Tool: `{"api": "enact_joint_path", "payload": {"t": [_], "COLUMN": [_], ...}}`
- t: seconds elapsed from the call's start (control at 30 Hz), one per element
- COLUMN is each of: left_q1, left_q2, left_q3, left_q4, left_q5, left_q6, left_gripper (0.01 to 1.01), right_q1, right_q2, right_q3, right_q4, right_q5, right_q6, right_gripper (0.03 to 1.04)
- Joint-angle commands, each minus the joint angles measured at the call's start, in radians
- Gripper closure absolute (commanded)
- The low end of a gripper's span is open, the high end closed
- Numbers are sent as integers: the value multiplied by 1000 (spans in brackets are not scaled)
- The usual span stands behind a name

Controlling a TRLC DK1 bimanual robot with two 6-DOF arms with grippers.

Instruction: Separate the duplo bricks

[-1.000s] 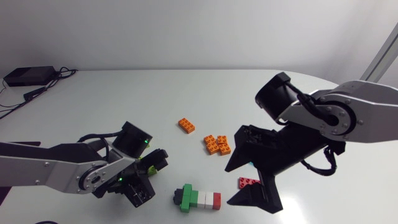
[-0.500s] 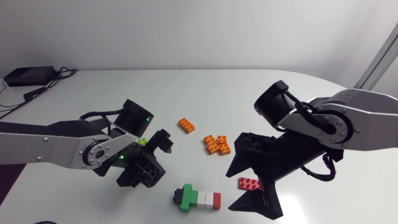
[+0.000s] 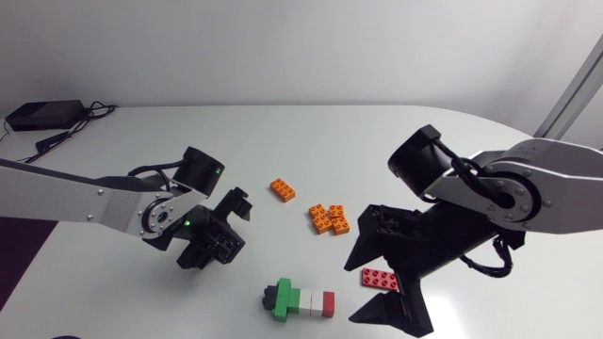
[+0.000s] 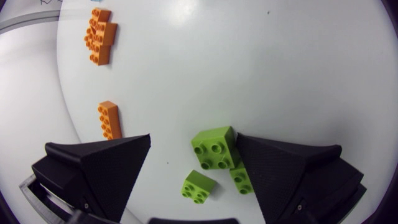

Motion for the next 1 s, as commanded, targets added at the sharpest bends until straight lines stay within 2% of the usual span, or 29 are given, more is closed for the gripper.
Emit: {"api": "enact_joint_path", "payload": {"t": [0.0, 0.17, 0.27, 0.5, 0.6, 0.83, 0.97], "left_q1": [32, 79, 73, -2, -11, 150, 206], "left_q2": [49, 83, 20, -175, -215, -144, -115], "left_q3": [24, 58, 52, 104, 82, 59, 55], "left_q4": [17, 43, 35, -166, -200, -213, -209], "left_q5": [6, 5, 6, 112, 123, 94, 88], "left_q6": [49, 74, 66, -84, -95, 17, 57], "left_gripper": [72, 72, 72, 72, 70, 72, 72], "right_q1": [-7, -7, -7, 19, 34, 37, 37], "right_q2": [-9, -2, -2, 30, 37, 30, 28], "right_q3": [-22, -23, -25, -36, -45, -60, -63], "right_q4": [-2, 3, 3, 29, 46, 46, 46], "right_q5": [-3, -7, -9, -6, -1, -1, -3], "right_q6": [-21, -21, -22, -24, -16, -16, -17], "right_gripper": [69, 69, 69, 69, 69, 69, 69]}}
